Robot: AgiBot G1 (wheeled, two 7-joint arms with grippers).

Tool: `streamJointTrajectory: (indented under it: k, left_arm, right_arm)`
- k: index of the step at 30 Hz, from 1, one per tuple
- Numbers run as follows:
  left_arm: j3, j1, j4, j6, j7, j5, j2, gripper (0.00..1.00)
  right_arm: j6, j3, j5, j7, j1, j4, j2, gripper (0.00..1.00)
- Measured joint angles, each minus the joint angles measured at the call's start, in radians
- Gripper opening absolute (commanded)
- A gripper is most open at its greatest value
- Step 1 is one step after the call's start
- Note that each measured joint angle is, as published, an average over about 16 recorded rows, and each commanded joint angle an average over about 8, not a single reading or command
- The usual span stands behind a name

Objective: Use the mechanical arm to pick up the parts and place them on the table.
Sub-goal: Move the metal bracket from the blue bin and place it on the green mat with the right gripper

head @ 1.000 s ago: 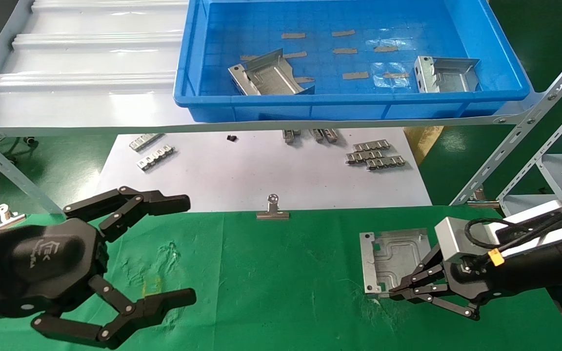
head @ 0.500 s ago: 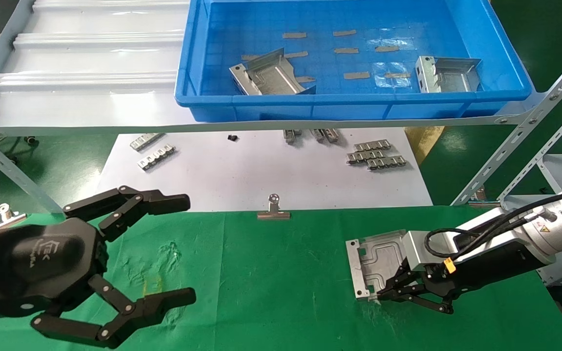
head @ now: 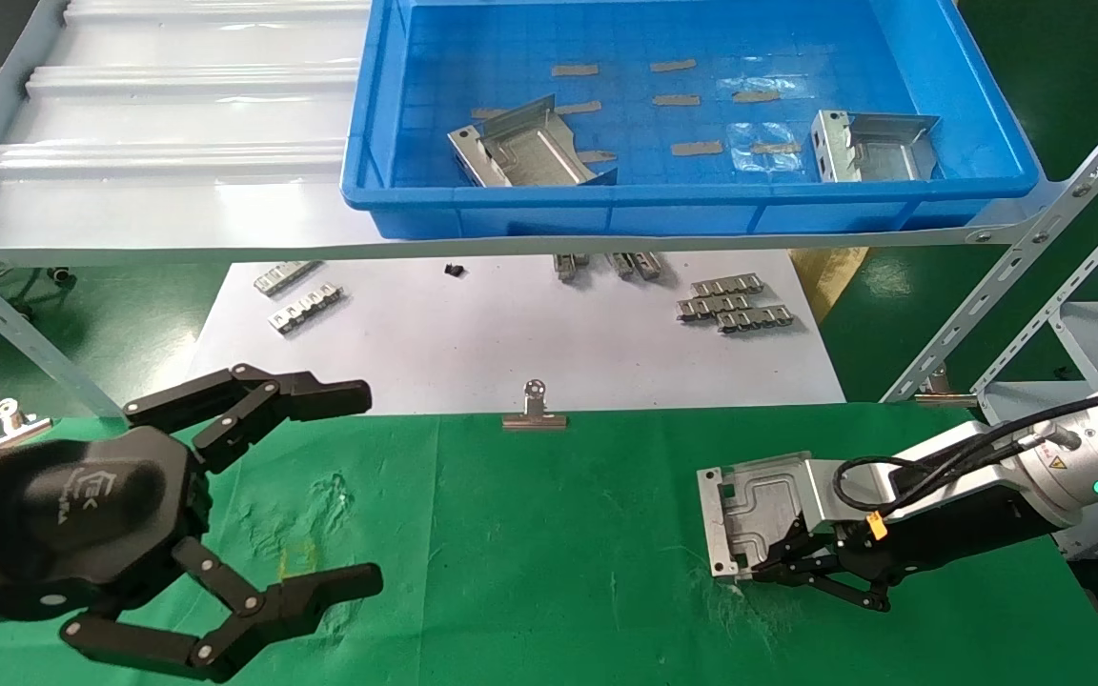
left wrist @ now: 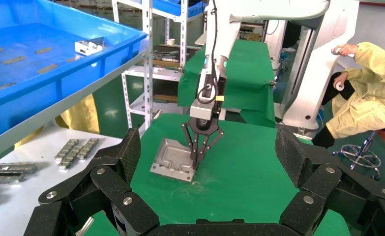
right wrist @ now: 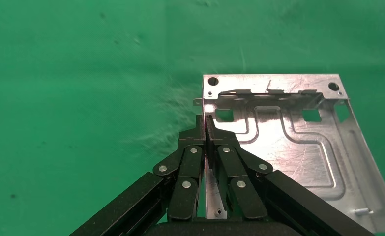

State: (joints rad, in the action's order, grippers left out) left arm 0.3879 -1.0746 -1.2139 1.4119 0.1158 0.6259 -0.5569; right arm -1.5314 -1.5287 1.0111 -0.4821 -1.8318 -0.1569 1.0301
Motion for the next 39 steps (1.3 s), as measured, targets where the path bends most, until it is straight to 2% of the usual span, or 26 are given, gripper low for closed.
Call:
streamJointTrajectory:
  k: [2, 3, 8, 10, 11, 19, 24, 39]
  left_arm:
    - [0.000, 0.000, 0.000, 0.000, 0.000, 0.000, 0.000, 1.00]
    - [0.000, 0.000, 0.000, 0.000, 0.000, 0.000, 0.000, 1.00]
    - [0.000, 0.000, 0.000, 0.000, 0.000, 0.000, 0.000, 1.00]
    - [0.000, 0.000, 0.000, 0.000, 0.000, 0.000, 0.000, 1.00]
    - [0.000, 0.000, 0.000, 0.000, 0.000, 0.000, 0.000, 1.00]
    - [0.000, 0.000, 0.000, 0.000, 0.000, 0.000, 0.000, 1.00]
    - [0.000, 0.000, 0.000, 0.000, 0.000, 0.000, 0.000, 1.00]
    - [0.000, 0.000, 0.000, 0.000, 0.000, 0.000, 0.000, 1.00]
  right_arm:
    - [0.008, -0.002, 0.004, -0.009, 0.004, 0.015, 0.007, 0.08]
    - [0.012, -0.004, 0.006, -0.014, 0.006, 0.022, 0.010, 0.14]
    - [0.034, -0.012, 0.019, -0.035, 0.011, 0.051, 0.027, 0.76]
    - [0.042, -0.016, 0.025, -0.042, 0.012, 0.060, 0.034, 0.94]
    - [0.045, -0.017, 0.028, -0.045, 0.012, 0.064, 0.037, 1.00]
    - [0.047, -0.021, 0.034, -0.057, 0.002, 0.087, 0.051, 1.00]
    - [0.023, -0.007, 0.014, -0.059, -0.012, 0.093, 0.045, 1.00]
    - [-0.070, 0.105, -0.167, -0.013, 0.012, 0.039, -0.048, 1.00]
